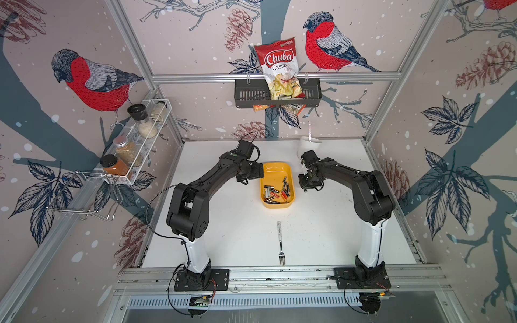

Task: Take the batteries out of the storage box
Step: Place the battery at the center of the board.

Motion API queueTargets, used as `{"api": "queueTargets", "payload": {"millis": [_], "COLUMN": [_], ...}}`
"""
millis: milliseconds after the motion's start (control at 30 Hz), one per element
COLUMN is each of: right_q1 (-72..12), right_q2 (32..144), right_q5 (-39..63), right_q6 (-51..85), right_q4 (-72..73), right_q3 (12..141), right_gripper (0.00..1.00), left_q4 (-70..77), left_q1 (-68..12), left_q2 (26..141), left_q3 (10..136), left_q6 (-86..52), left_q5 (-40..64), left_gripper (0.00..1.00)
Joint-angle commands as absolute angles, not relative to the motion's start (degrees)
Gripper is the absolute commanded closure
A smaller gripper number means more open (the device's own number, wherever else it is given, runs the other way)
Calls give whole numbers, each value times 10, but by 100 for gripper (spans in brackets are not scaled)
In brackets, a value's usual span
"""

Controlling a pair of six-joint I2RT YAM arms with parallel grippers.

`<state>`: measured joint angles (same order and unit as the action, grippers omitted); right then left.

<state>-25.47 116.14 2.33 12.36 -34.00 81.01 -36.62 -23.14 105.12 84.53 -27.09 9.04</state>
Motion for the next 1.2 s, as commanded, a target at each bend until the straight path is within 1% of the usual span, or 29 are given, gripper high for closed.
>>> {"api": "queueTargets", "payload": {"millis": [0, 167, 433, 667, 767, 867, 1167], "right_q1": [-255, -257, -258, -257, -257, -257, -257], "right_q2": [1165, 1170, 1171, 1170, 1169, 1168, 1166], "right_q5": [16, 12, 5, 4, 7, 7, 7], "right_q6": [134, 131, 129, 128, 127, 126, 126], "right_q4": [-337, -335, -336, -340, -342, -344, -349], "right_q3": [807, 804, 802, 806, 809, 811, 818], "right_gripper": [86, 86, 80, 77, 73, 72, 66], "left_q4": [-372, -373, -375, -378, -381, -382, -402], "left_q1": [-233, -233, -234, -235, -237, -238, -247], "left_q2": [1050, 1050, 1050, 1054, 1054, 1055, 1064], "left_q3": [844, 843, 844, 851, 855, 858, 886], "left_q6": [-268, -267, -267, -265, -264, -263, -255], "left_q5": [93, 92, 91, 91, 90, 86, 74], "left_gripper": [12, 12, 12, 13, 13, 13, 13]}}
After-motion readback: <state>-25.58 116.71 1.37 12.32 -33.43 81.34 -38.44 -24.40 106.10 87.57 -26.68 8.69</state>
